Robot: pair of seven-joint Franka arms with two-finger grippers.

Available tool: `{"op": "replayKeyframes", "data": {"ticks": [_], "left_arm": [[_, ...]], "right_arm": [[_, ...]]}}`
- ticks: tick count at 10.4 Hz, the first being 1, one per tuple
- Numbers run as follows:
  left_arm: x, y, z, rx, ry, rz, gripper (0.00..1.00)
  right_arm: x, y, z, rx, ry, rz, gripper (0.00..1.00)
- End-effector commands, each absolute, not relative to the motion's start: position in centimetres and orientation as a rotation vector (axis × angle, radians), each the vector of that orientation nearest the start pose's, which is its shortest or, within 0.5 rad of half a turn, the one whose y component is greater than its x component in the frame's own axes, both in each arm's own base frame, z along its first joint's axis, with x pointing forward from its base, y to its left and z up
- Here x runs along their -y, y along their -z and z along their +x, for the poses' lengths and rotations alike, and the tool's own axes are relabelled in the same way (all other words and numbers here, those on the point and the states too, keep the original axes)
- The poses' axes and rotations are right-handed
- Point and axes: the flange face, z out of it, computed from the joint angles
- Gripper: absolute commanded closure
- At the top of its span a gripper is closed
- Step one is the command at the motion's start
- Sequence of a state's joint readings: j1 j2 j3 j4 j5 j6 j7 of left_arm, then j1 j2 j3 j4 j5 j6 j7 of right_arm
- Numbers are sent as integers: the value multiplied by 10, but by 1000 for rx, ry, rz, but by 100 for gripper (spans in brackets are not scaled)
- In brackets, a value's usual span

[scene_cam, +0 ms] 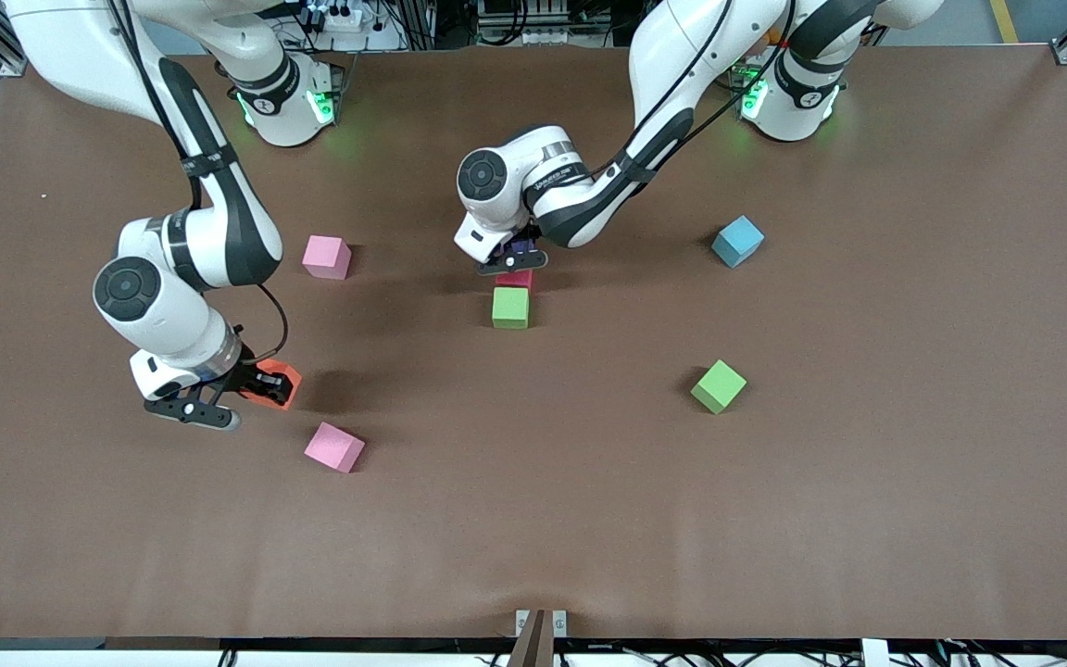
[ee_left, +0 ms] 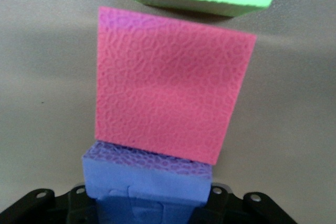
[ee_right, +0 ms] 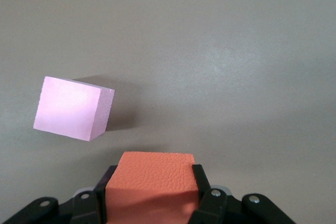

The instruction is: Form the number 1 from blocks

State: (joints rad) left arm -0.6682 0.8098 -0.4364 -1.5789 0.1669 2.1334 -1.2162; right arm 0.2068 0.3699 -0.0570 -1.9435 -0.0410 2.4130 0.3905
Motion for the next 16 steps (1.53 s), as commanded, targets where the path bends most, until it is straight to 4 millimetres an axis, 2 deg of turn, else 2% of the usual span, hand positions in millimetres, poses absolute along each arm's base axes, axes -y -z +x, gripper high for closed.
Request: {"op": "replayKeyframes", "data": {"ticks": [1,3,5,7,9,10,12,13,15,16], "left_arm": [[590,-179,347,123,-336,-3028,100],[589,-179,347,106,-316,-3026,100],[587,-179,351,84,-299,-3026,1],[588,-188,353,97,-284,-3034,0],[587,-202,357,102,-266,-3033,0],[585,-208,355,96,-268,-3013,0],[576,-241,363,140,-249,-2982,0],[568,-262,377,177,-229,-2992,0],[538,-299,418,297,-189,-3016,0],[513,-309,447,415,-193,-3004,0]], "right_arm": [[-121,-318,620,-381,195,-3125,51],[-151,-328,621,-482,234,-3088,51],[-161,-331,621,-511,247,-3075,51],[-163,-329,621,-512,246,-3073,51],[-175,-330,620,-606,218,-2971,51],[-184,-327,618,-593,215,-2970,51],[-206,-322,612,-563,219,-2969,51],[-220,-317,610,-572,244,-2953,51],[-251,-298,603,-561,271,-2938,51],[-275,-284,595,-528,281,-2938,51]]}}
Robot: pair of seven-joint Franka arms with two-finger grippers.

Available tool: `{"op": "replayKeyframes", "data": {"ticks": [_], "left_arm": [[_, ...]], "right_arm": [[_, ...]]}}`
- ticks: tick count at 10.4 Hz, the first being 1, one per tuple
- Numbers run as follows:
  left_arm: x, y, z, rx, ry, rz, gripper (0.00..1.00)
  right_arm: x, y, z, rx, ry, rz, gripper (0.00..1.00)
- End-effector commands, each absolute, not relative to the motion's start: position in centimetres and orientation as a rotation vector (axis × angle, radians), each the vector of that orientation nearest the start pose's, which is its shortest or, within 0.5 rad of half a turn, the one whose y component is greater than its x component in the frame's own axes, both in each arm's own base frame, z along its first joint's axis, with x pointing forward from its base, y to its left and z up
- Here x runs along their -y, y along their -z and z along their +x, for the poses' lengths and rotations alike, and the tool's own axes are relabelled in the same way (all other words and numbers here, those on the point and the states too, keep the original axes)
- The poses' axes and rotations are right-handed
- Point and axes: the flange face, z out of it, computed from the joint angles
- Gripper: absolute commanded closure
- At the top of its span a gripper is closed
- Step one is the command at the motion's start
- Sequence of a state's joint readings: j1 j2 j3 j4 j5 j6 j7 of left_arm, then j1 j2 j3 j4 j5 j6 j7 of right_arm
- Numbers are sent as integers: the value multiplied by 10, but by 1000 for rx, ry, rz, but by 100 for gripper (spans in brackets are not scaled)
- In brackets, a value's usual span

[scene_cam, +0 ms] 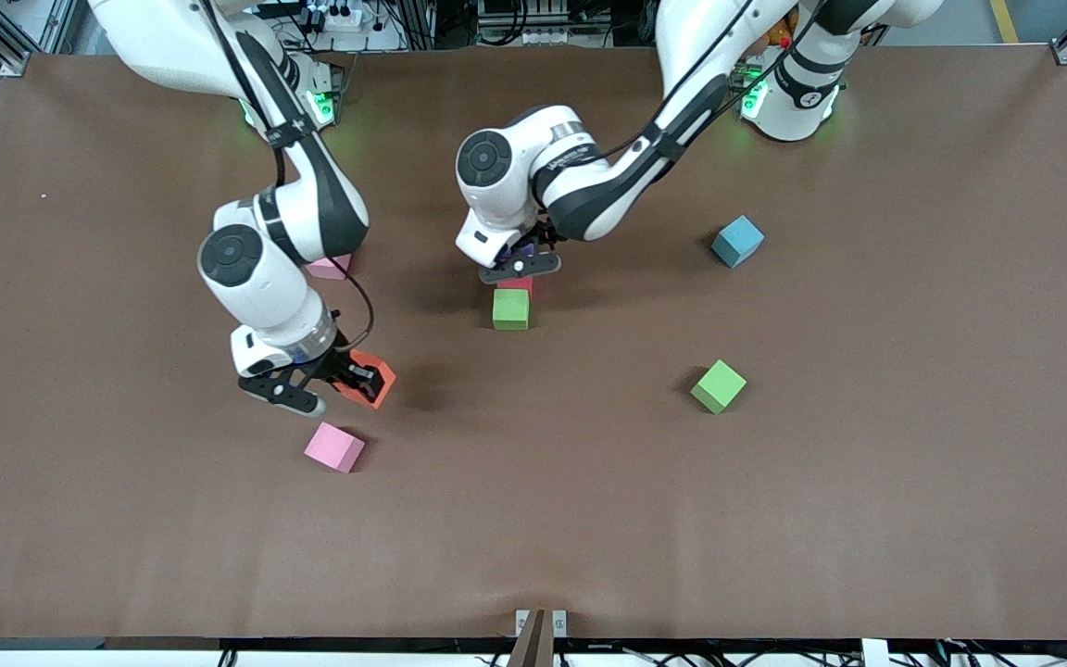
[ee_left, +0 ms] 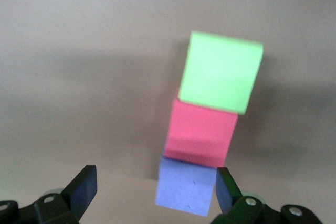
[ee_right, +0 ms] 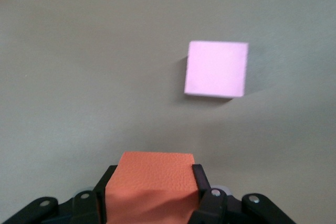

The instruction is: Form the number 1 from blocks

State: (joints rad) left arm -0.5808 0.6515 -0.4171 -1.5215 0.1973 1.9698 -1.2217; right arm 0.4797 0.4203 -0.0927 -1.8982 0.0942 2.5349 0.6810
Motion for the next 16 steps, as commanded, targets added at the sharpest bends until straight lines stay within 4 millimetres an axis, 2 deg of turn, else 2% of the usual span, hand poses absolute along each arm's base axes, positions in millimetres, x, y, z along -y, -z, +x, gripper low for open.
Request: {"op": "replayKeyframes", "data": {"ticks": [1,2,4,5,7,9,10,13,16], "left_arm": [[482,-314,478,539,-192,-2985,0],[448,-320,510,652,-193,-2965,0],[372,-324,563,830,-207,-2904,0],[338,-323,585,907,-210,-2880,0],[294,-308,609,1001,-235,-2848,0],[278,-278,624,1067,-262,-2807,0],[272,-273,627,1086,-258,-2792,0],[256,-263,639,1178,-202,-2801,0],[238,-244,641,1276,-164,-2793,0]], "right_arm": [[-295,-276,591,-482,294,-2939,51],[-323,-271,587,-412,295,-2950,51],[-361,-260,577,-303,307,-2987,51],[-376,-255,570,-252,296,-3012,51],[-405,-249,560,-147,283,-3063,51],[-427,-250,559,-99,298,-3071,51],[-434,-248,559,-83,282,-3093,51],[-461,-228,539,-11,249,-3130,50],[-472,-214,528,22,237,-3138,50]]}}
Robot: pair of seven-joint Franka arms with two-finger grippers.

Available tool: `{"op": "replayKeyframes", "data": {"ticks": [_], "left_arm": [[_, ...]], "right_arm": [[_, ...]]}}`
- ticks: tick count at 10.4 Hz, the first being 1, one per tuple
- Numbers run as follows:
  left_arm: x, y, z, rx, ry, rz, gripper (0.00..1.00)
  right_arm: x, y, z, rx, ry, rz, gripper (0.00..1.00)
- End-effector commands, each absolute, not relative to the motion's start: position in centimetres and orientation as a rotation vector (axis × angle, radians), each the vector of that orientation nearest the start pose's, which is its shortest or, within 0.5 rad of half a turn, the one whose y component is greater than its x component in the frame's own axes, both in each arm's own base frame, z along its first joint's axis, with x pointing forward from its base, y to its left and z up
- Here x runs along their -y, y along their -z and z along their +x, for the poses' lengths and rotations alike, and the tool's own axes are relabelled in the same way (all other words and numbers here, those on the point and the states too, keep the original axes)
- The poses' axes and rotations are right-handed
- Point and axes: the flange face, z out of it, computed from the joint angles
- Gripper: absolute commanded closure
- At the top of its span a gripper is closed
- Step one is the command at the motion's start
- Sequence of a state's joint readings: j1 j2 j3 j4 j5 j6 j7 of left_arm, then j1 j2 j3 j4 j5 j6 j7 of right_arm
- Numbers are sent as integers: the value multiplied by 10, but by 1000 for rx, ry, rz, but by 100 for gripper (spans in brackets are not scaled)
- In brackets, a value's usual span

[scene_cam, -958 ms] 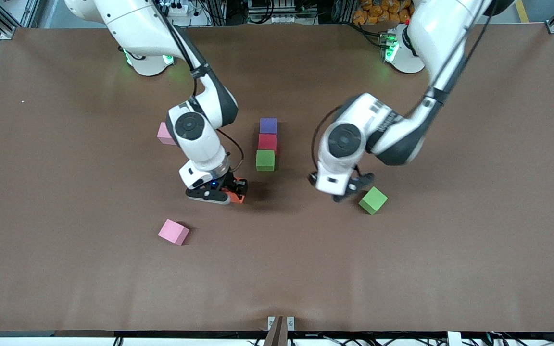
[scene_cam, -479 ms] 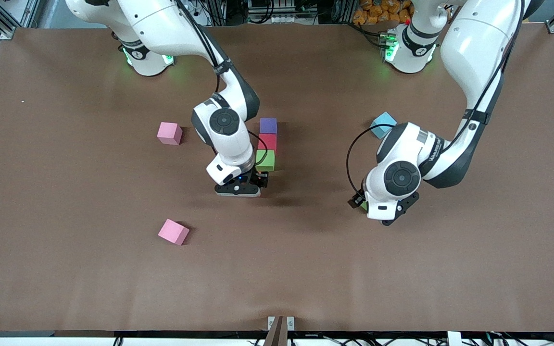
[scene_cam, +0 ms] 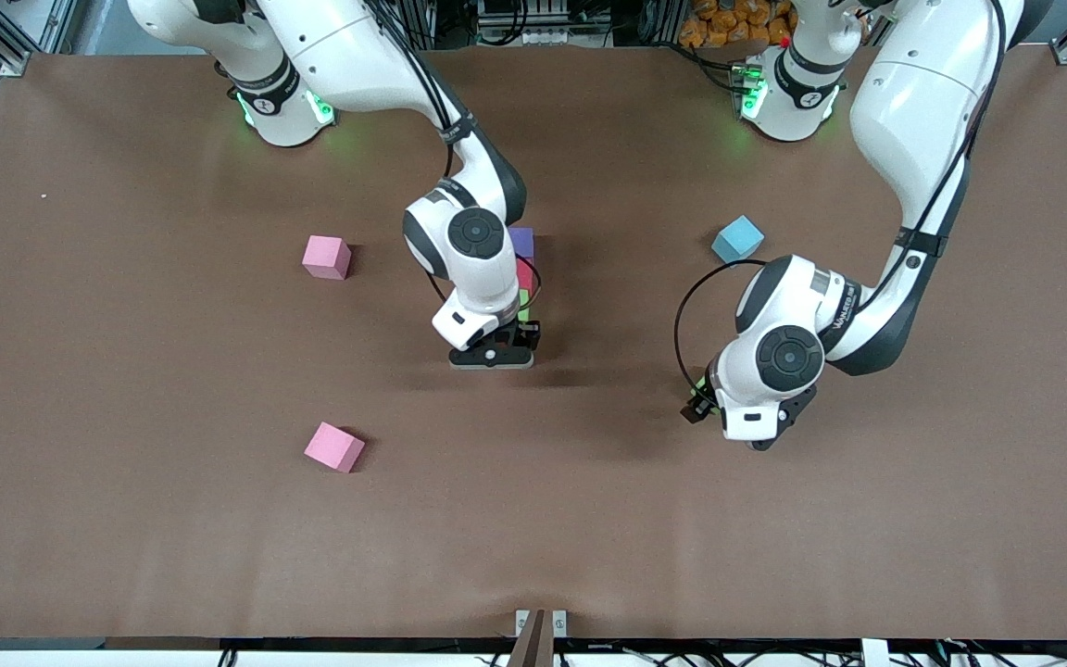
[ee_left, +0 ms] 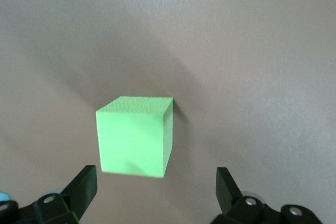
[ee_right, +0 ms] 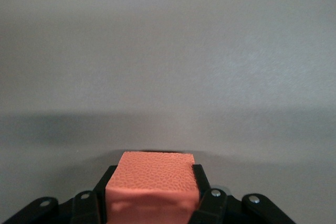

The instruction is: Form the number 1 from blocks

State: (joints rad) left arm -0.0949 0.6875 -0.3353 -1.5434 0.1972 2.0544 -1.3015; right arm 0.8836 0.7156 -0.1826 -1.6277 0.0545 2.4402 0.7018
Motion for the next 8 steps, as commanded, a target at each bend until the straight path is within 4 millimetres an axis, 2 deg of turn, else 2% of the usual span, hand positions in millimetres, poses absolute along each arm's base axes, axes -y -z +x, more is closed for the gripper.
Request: {"op": "replayKeyframes", "data": {"ticks": [1,5,6,7,8], "left_arm": [[236,-238,638,1283,-156,-2800,0],[231,-219,624,1275,-165,-2796,0],[230,-216,622,1272,-171,-2792,0],[223,-214,623,1280,-167,-2779,0],[221,-214,620,1252,-147,-2775,0]], "right_arm": [[-476,-212,524,20,234,-3139,50],[-483,-208,519,-6,232,-3137,47],[-485,-205,516,-13,230,-3139,40],[-488,-202,514,-12,230,-3140,37],[-488,-203,514,-14,231,-3139,21]]}}
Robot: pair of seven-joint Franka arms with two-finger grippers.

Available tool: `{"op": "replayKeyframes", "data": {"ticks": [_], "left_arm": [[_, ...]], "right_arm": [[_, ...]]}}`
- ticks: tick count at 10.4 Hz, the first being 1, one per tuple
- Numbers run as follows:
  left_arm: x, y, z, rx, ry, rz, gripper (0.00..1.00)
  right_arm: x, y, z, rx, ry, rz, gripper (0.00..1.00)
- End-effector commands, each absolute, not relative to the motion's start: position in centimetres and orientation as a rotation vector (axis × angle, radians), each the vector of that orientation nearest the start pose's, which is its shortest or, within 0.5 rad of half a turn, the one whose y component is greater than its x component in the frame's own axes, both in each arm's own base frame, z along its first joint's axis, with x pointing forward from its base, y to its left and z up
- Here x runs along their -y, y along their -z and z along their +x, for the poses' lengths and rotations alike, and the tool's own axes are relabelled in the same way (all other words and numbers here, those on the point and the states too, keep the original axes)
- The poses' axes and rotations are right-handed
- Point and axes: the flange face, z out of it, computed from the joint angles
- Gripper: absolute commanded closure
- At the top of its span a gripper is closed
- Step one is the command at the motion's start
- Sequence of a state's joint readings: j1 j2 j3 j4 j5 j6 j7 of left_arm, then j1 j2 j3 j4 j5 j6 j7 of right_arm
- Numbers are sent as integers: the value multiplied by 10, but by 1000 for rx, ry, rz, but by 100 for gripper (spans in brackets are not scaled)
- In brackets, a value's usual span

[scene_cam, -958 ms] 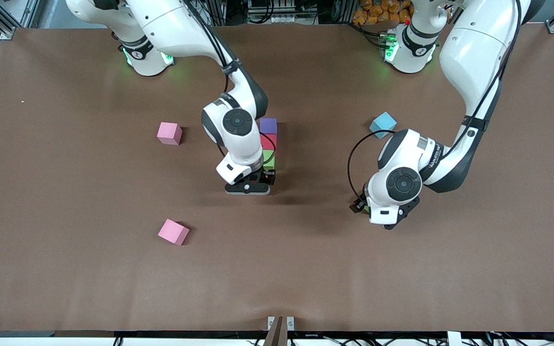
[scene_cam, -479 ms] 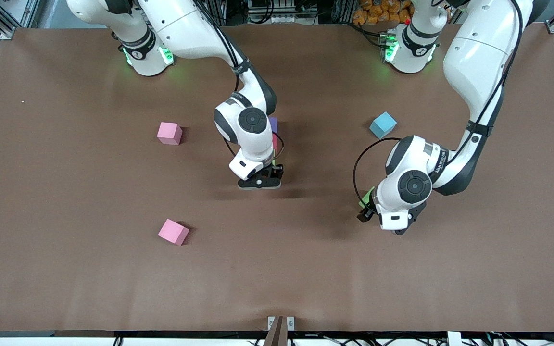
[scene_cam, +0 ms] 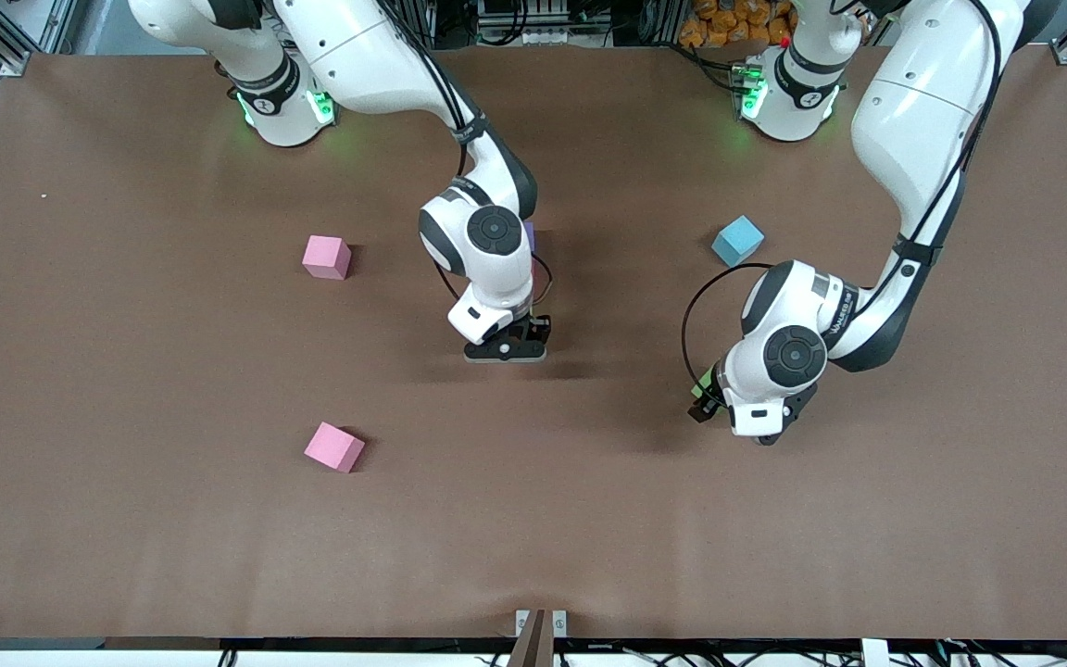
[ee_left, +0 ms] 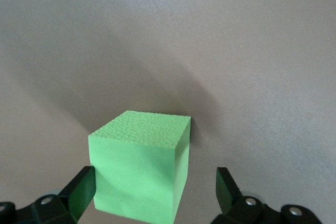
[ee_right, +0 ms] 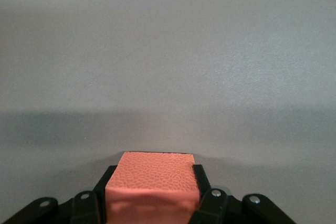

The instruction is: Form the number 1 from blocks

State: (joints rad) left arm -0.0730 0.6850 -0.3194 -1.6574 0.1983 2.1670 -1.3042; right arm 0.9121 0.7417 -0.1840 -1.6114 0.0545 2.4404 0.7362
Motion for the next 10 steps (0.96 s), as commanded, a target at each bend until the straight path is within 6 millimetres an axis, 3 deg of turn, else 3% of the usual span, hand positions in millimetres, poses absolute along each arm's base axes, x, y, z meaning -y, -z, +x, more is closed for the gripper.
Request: {"op": "replayKeyframes", "data": {"ticks": [1,2,3,6,10], "left_arm": [[214,-219,623,1252,-126,-2771,0],[209,-226,625,1264,-112,-2771,0],[209,-230,626,1266,-108,-2771,0],[214,-224,623,1250,-117,-2769,0],[220,-209,618,1220,-117,-2758,0]], "right_arm": [[-489,-203,514,-25,234,-3137,0],[-488,-205,515,-61,240,-3134,0],[-481,-221,524,-93,254,-3118,0],[-430,-262,563,-216,277,-3083,0],[-288,-320,621,-474,261,-2988,0]]}}
